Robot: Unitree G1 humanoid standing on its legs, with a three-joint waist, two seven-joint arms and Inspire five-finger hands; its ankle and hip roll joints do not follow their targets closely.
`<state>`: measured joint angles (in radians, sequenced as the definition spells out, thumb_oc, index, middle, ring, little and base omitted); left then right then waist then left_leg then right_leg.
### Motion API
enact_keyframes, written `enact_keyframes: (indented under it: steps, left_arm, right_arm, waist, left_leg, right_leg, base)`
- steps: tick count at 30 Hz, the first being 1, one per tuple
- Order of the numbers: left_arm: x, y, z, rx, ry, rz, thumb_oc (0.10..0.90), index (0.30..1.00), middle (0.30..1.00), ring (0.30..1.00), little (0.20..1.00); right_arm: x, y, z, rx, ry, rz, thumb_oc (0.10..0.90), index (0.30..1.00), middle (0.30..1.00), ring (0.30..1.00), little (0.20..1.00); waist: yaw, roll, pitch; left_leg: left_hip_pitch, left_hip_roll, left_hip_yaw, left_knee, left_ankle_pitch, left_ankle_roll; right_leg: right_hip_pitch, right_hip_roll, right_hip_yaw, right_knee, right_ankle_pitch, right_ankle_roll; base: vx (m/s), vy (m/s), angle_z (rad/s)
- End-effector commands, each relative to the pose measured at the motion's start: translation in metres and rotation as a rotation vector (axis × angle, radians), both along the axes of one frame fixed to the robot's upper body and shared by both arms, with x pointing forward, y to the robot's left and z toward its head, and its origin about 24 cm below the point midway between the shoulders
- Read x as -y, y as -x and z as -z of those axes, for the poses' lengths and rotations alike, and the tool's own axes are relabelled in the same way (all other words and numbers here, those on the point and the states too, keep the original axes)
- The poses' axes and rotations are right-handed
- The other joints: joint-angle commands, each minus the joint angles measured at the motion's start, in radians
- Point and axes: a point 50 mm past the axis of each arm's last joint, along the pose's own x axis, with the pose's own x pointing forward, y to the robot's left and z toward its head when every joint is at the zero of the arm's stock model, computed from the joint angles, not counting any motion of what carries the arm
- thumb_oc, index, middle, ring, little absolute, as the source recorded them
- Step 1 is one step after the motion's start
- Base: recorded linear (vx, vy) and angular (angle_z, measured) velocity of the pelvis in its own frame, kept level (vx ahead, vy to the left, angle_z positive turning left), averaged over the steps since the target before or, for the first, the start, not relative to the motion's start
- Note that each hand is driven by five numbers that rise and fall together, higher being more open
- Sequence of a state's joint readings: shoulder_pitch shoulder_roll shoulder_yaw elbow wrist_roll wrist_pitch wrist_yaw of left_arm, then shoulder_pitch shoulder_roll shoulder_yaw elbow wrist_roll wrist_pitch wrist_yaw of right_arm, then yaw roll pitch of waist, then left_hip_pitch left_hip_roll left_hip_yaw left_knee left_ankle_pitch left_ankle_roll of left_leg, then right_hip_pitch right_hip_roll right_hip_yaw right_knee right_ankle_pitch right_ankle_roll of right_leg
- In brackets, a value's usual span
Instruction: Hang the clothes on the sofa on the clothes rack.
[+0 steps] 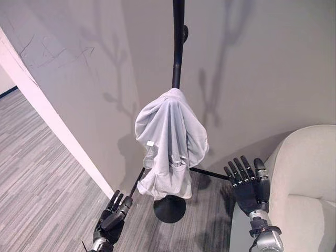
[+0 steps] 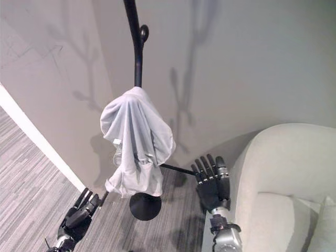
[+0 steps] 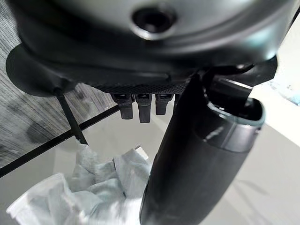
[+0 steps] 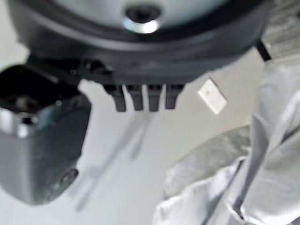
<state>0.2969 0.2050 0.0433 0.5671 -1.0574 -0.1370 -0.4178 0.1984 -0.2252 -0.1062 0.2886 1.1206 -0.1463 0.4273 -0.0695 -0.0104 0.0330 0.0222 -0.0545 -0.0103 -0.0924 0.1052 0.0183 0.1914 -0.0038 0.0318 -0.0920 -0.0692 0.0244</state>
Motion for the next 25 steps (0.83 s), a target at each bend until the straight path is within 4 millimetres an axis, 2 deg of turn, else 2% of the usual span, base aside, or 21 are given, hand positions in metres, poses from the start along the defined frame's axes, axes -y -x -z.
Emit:
enact_keyframes:
  steps: [1,4,5,6,7,8,9,11,12,13,14,17,25]
  left_arm:
    - [-0.018,-0.042,-0.035,0.222,-0.095,0.009,0.8,0.9,0.9,0.9,0.9]
    - [-0.018,-0.042,-0.035,0.222,-0.095,0.009,0.8,0.9,0.9,0.9,0.9]
    - [-0.018,-0.035,-0.027,0.175,-0.078,-0.038,0.8,0.9,0.9,0.9,0.9]
    - [-0.013,-0.008,0.006,-0.029,-0.033,-0.147,0.8,0.9,0.9,0.9,0.9]
    - [-0.01,-0.001,0.015,-0.082,-0.025,-0.135,0.8,0.9,0.9,0.9,0.9]
    - [-0.01,-0.001,0.015,-0.081,-0.024,-0.135,0.8,0.9,0.9,0.9,0.9]
    - [-0.001,0.01,0.028,-0.15,0.022,-0.113,0.8,0.9,0.9,0.9,0.9]
    - [-0.001,0.009,0.028,-0.149,0.023,-0.113,0.8,0.9,0.9,0.9,0.9]
    - [0.0,0.014,0.032,-0.18,0.029,-0.106,0.8,0.9,0.9,0.9,0.9]
    - [0.013,0.094,0.074,-0.792,-0.119,0.034,0.8,0.9,0.9,0.9,0.9]
    - [0.014,0.092,0.074,-0.787,-0.118,0.035,0.8,0.9,0.9,0.9,0.9]
    - [0.009,0.094,0.074,-0.835,-0.167,0.071,0.8,0.9,0.9,0.9,0.9]
    - [0.009,0.09,0.075,-0.858,-0.213,0.106,0.8,0.9,0.9,0.9,0.9]
  right_arm:
    - [0.014,-0.023,-0.048,0.258,0.061,0.034,0.8,0.9,0.9,0.9,0.9]
    - [0.014,-0.023,-0.048,0.258,0.061,0.034,0.8,0.9,0.9,0.9,0.9]
    - [0.012,-0.021,-0.041,0.239,0.007,0.073,0.8,0.9,0.9,0.9,0.9]
    - [0.011,0.002,0.018,-0.013,-0.197,0.25,0.8,0.9,0.9,0.9,0.9]
    - [0.012,0.01,0.034,-0.096,-0.226,0.286,0.8,0.9,0.9,0.9,0.9]
    - [0.012,0.01,0.034,-0.096,-0.226,0.286,0.8,0.9,0.9,0.9,0.9]
    - [0.008,0.03,0.064,-0.274,-0.245,0.284,0.8,0.9,0.9,0.9,0.9]
    - [0.009,0.029,0.064,-0.273,-0.245,0.284,0.8,0.9,0.9,0.9,0.9]
    - [0.008,0.034,0.07,-0.318,-0.243,0.282,0.8,0.9,0.9,0.9,0.9]
    - [-0.016,0.159,0.148,-1.257,-0.295,0.328,0.8,0.9,0.9,0.9,0.9]
    - [-0.015,0.157,0.147,-1.251,-0.294,0.327,0.8,0.9,0.9,0.9,0.9]
    - [-0.017,0.169,0.148,-1.351,-0.225,0.269,0.8,0.9,0.9,0.9,0.9]
    - [-0.008,0.162,0.146,-1.343,-0.154,0.277,0.8,0.9,0.9,0.9,0.9]
  waist:
    - [0.019,-0.023,-0.052]
    - [0.019,-0.023,-0.052]
    - [0.019,-0.023,-0.051]
    - [0.015,-0.021,-0.044]
    - [0.014,-0.02,-0.047]
    - [0.013,-0.02,-0.046]
    - [0.014,-0.022,-0.046]
    - [0.014,-0.022,-0.045]
    - [0.014,-0.023,-0.046]
    - [0.021,-0.017,-0.056]
    - [0.021,-0.015,-0.054]
    - [0.024,-0.013,-0.062]
    - [0.017,-0.012,-0.067]
  left_leg:
    - [0.039,0.026,0.036,0.005,-0.123,-0.027]
    - [0.039,0.026,0.036,0.005,-0.123,-0.027]
    - [0.04,0.026,0.036,0.005,-0.123,-0.027]
    - [0.044,0.024,0.033,0.005,-0.117,-0.028]
    - [0.048,0.023,0.03,0.005,-0.125,-0.029]
    - [0.049,0.022,0.03,0.005,-0.125,-0.029]
    - [0.049,0.022,0.026,0.005,-0.123,-0.032]
    - [0.049,0.022,0.026,0.005,-0.123,-0.032]
    - [0.049,0.022,0.025,0.005,-0.122,-0.032]
    - [0.067,0.022,0.019,0.005,-0.128,-0.029]
    - [0.061,0.022,0.019,0.005,-0.122,-0.03]
    - [0.059,0.023,0.015,0.005,-0.119,-0.03]
    - [0.055,0.022,0.009,0.005,-0.119,-0.032]
  right_leg:
    - [-0.069,-0.012,-0.013,0.011,0.035,0.051]
    - [-0.069,-0.012,-0.013,0.011,0.035,0.051]
    - [-0.069,-0.011,-0.013,0.01,0.035,0.05]
    - [-0.068,-0.009,-0.017,0.015,0.038,0.047]
    - [-0.064,-0.009,-0.019,0.014,0.032,0.046]
    - [-0.064,-0.009,-0.019,0.014,0.032,0.046]
    - [-0.062,-0.008,-0.023,0.016,0.031,0.044]
    - [-0.061,-0.008,-0.024,0.016,0.031,0.044]
    - [-0.062,-0.009,-0.024,0.017,0.032,0.044]
    - [-0.047,-0.005,-0.032,0.023,0.019,0.031]
    - [-0.053,-0.005,-0.032,0.023,0.025,0.031]
    - [-0.053,-0.005,-0.038,0.021,0.025,0.03]
    - [-0.052,-0.007,-0.041,0.018,0.027,0.03]
  base:
    - [0.0,0.0,0.0]
    - [0.0,0.0,0.0]
    - [-0.04,0.02,0.01]
    - [-0.01,0.03,0.01]
    - [0.0,0.0,0.0]
    - [0.0,0.0,0.0]
    - [-0.01,-0.002,0.14]
    - [-0.01,-0.001,0.24]
    - [0.04,0.011,0.14]
    - [0.02,0.011,0.07]
    - [0.04,0.012,-0.11]
    - [0.01,0.003,0.0]
    - [0.0,0.001,0.03]
